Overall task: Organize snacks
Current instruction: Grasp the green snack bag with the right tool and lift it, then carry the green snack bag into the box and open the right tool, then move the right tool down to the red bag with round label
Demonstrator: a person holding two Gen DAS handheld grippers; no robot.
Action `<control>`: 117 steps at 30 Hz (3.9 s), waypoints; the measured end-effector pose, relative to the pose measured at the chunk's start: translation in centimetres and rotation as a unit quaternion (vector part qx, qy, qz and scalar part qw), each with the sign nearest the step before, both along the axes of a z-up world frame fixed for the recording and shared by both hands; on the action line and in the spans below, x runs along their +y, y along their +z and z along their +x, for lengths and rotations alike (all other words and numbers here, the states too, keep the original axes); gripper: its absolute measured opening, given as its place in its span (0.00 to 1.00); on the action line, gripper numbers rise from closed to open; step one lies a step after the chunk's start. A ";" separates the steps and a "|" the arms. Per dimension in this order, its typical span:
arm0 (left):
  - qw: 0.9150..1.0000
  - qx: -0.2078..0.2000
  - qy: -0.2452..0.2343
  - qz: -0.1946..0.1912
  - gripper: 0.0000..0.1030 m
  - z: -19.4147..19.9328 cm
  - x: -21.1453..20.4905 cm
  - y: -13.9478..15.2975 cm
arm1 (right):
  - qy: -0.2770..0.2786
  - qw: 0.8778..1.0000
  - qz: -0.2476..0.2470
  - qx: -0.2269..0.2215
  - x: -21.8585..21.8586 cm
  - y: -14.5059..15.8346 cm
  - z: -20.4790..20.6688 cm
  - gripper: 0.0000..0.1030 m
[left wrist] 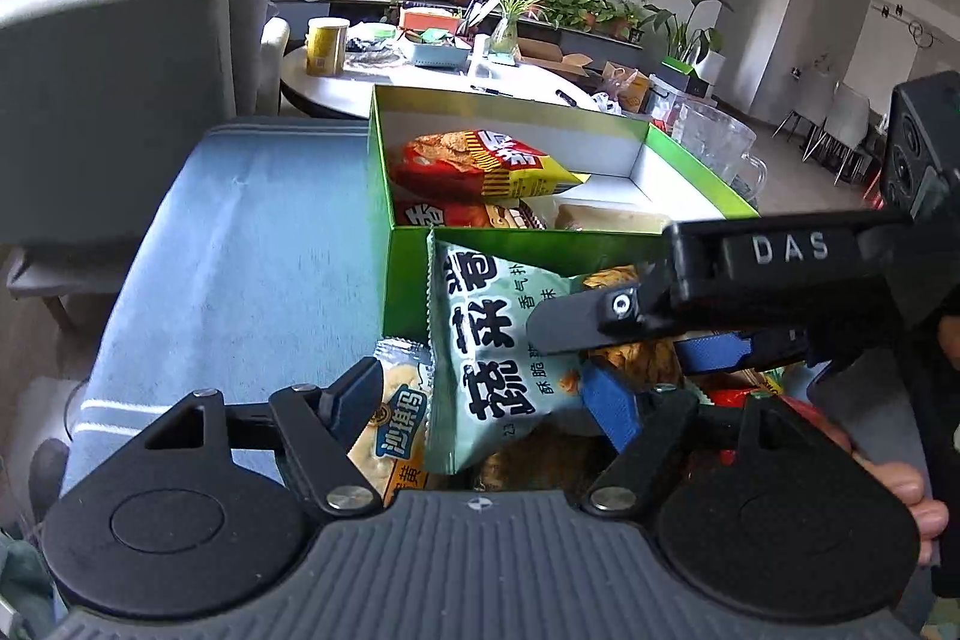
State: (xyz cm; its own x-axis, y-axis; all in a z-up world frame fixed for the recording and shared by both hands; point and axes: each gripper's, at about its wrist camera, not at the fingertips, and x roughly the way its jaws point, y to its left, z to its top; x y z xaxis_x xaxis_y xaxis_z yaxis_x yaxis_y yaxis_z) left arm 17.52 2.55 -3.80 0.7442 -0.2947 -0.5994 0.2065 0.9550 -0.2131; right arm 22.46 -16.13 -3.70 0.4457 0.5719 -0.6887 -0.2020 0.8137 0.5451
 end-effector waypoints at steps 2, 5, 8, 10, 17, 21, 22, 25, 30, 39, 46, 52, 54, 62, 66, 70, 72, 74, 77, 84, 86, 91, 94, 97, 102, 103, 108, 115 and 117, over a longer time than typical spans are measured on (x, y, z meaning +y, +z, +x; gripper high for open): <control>1.000 0.001 0.000 -0.004 0.69 0.0 0.1 0.0 | 0.009 1.000 -0.008 -0.005 0.3 -0.1 0.0 0.75; 1.000 0.002 -0.012 -0.006 0.61 -0.1 0.0 0.0 | 0.014 0.999 -0.026 -0.015 0.7 0.0 -0.2 0.75; 1.000 -0.002 -0.025 0.000 0.60 -0.6 -0.5 0.1 | 0.016 0.999 -0.025 -0.025 0.6 0.4 -0.5 0.69; 0.999 -0.010 -0.034 0.011 0.59 -1.0 -1.0 0.2 | 0.016 0.999 -0.026 -0.031 0.6 0.7 -0.8 0.63; 0.999 -0.017 -0.032 -0.002 0.59 -1.9 -0.9 0.9 | 0.015 0.998 -0.035 -0.054 0.8 1.8 -2.2 0.62; 0.999 -0.037 -0.033 -0.006 0.59 -2.6 -1.1 2.3 | 0.011 0.998 -0.017 -0.060 0.3 2.6 -2.7 0.62; 0.999 -0.042 -0.033 -0.006 0.59 -2.6 -1.2 2.6 | 0.009 0.998 -0.014 -0.064 0.2 2.9 -2.8 0.62; 0.998 -0.055 -0.034 -0.005 0.59 -2.8 -1.6 3.5 | 0.005 0.997 -0.008 -0.075 -0.2 3.6 -3.0 0.62; 0.996 -0.074 -0.041 -0.006 0.59 -2.7 -2.6 5.0 | -0.007 0.996 0.006 -0.092 -1.3 4.8 -3.1 0.62; 0.995 -0.089 -0.054 0.004 0.59 -0.9 -5.4 6.5 | -0.029 0.992 0.006 -0.119 -3.8 6.4 -2.3 0.62; 0.995 -0.078 -0.065 0.006 0.59 0.9 -7.0 6.4 | -0.044 0.991 0.005 -0.126 -5.4 6.4 -1.2 0.62; 0.994 -0.074 -0.074 0.015 0.59 2.6 -8.6 6.2 | -0.066 0.990 0.021 -0.120 -7.2 5.9 0.5 0.62; 0.994 -0.073 -0.076 0.018 0.59 3.1 -9.2 6.1 | -0.073 0.990 0.021 -0.121 -7.6 5.9 1.1 0.62; 0.994 -0.071 -0.075 0.033 0.59 6.3 -10.7 6.0 | -0.095 0.987 0.024 -0.127 -8.8 5.6 3.6 0.63; 0.995 -0.063 -0.071 0.042 0.59 7.8 -11.1 5.5 | -0.099 0.987 0.025 -0.125 -9.0 5.3 4.9 0.63; 0.995 -0.057 -0.069 0.046 0.59 9.1 -11.5 5.1 | -0.102 0.987 0.024 -0.120 -9.1 4.8 6.1 0.63; 0.995 -0.054 -0.070 0.048 0.59 9.7 -11.7 4.8 | -0.104 0.987 0.021 -0.119 -9.1 4.6 6.7 0.63; 0.995 -0.051 -0.069 0.049 0.59 10.3 -11.8 4.5 | -0.107 0.987 0.020 -0.117 -9.2 4.4 7.2 0.63; 0.996 -0.045 -0.067 0.048 0.59 11.2 -11.8 4.1 | -0.110 0.987 0.019 -0.113 -9.3 4.1 8.1 0.63; 0.996 -0.040 -0.063 0.053 0.59 12.5 -12.1 3.5 | -0.111 0.989 0.011 -0.101 -9.0 3.0 9.4 0.63; 0.996 -0.039 -0.061 0.050 0.59 13.0 -11.9 3.5 | -0.113 0.989 0.012 -0.098 -9.0 2.7 9.6 0.63; 0.997 -0.045 -0.039 0.044 0.59 13.4 -10.8 3.7 | -0.144 0.984 0.002 -0.107 -9.1 2.3 10.1 0.68; 0.998 -0.046 -0.031 0.041 0.59 13.0 -10.0 3.9 | -0.139 0.985 0.014 -0.104 -9.6 2.4 9.7 0.68; 0.998 -0.048 -0.029 0.040 0.59 12.2 -9.7 4.2 | -0.146 0.984 0.014 -0.105 -9.9 2.8 9.2 0.68; 0.997 -0.049 -0.034 0.044 0.60 10.6 -9.5 4.7 | -0.149 0.983 0.017 -0.108 -10.1 3.5 8.2 0.68; 0.997 -0.049 -0.033 0.043 0.60 10.3 -9.4 4.8 | -0.147 0.983 0.017 -0.109 -10.2 3.8 7.8 0.68; 0.997 -0.052 -0.033 0.040 0.60 8.5 -9.1 5.7 | -0.138 0.983 0.017 -0.118 -10.5 4.7 6.5 0.68; 0.997 -0.065 -0.035 0.038 0.62 5.4 -8.6 6.9 | -0.123 0.984 0.017 -0.126 -10.5 5.8 3.8 0.71; 0.996 -0.067 -0.036 0.037 0.64 4.2 -8.5 7.0 | -0.116 0.985 0.014 -0.129 -10.3 5.9 2.9 0.72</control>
State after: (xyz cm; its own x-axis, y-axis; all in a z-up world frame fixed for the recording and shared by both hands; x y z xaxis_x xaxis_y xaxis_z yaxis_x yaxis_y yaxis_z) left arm 21.75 -5.92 3.23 0.7980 -0.3078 -0.5181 0.2961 0.9491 -0.1077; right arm 25.40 -26.42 2.22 0.7249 0.4509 -0.5207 -0.1472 0.8399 0.5224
